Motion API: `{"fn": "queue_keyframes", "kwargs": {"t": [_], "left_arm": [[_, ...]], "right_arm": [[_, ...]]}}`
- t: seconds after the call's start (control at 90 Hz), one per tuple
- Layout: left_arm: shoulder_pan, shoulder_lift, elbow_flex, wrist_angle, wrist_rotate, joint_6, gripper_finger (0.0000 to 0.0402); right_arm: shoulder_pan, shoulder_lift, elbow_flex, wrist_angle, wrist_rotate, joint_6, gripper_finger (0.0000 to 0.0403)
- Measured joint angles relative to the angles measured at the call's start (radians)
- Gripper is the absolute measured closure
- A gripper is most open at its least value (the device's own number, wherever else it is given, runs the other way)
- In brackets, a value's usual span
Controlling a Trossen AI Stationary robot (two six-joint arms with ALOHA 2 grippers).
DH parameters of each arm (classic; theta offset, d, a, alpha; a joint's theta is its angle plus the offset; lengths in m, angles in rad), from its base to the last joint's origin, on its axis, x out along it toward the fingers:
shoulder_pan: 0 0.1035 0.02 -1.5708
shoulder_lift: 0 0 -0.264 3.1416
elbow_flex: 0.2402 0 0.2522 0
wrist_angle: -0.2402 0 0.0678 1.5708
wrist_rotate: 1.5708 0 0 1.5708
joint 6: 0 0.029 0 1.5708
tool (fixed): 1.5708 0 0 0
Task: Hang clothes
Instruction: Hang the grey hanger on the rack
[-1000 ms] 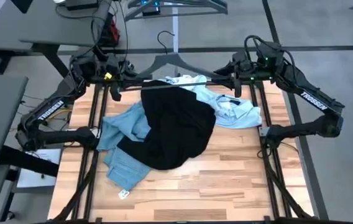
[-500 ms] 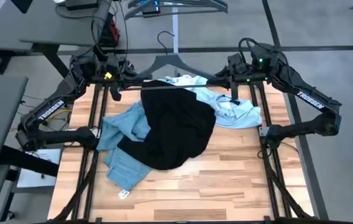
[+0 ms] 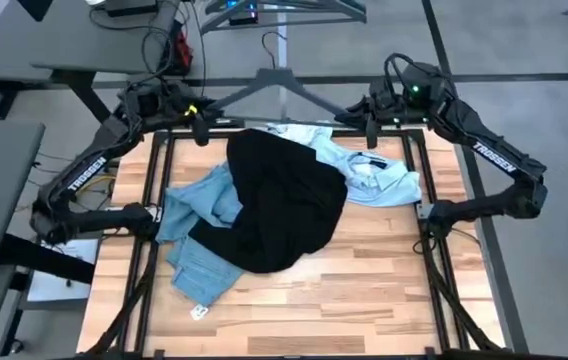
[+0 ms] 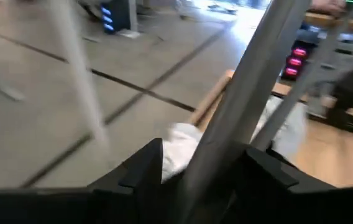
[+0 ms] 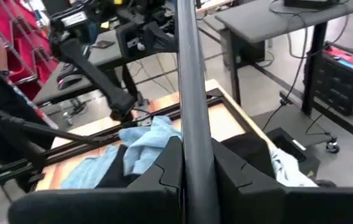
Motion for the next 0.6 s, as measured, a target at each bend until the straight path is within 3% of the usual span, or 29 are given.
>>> {"fn": "queue_keyframes", "kwargs": {"t": [0.2,0.356,0.456,0.6], "left_arm": [[0.009,-0.06,0.011,0.056,-0.096,0.092,0.0243],[0.005,-0.112,0.066,-0.037,-0.362,0.328,0.0244],[0.019,-0.15,0.083,-0.063,-0.469,0.403,0.0244],[0.03,-0.183,0.086,-0.178,-0.435,0.396,0.0244]], "right_arm": [[-0.064,0.129,0.038,0.167,-0.049,0.05,0.0375],[-0.118,0.225,0.144,0.102,-0.114,-0.003,0.0375],[-0.139,0.252,0.188,0.037,-0.122,-0.065,0.0375],[-0.178,0.254,0.231,-0.086,-0.19,-0.182,0.0375]]}}
